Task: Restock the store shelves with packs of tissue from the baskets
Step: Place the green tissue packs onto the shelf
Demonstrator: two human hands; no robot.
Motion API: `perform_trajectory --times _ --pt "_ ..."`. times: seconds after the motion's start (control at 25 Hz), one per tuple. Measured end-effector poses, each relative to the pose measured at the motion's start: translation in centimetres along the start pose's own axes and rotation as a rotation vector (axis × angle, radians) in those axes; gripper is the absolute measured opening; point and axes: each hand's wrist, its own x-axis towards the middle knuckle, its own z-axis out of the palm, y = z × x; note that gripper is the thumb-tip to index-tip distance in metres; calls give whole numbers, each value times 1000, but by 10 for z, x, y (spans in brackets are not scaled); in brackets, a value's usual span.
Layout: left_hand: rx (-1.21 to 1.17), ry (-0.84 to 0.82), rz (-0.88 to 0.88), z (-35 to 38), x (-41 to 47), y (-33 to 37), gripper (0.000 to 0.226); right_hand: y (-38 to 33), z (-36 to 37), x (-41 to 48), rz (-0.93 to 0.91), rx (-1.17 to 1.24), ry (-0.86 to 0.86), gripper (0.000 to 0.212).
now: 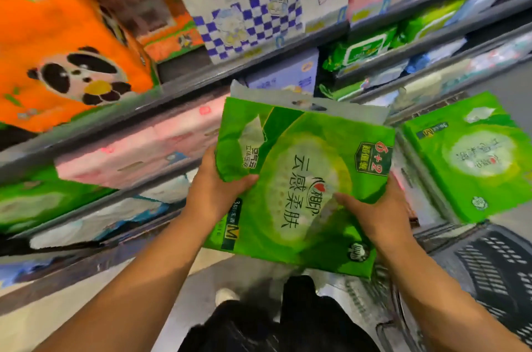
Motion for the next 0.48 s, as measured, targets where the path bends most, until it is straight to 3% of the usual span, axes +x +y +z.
perform_trajectory --times 0.32,0.48 --pt "-110 277 -48 -174 -100 -70 83 -90 101 -116 -271 -25 -182 63" --pt "-116 465 -91 -265 -159 -115 87 -129 163 -191 -413 -70 -262 75"
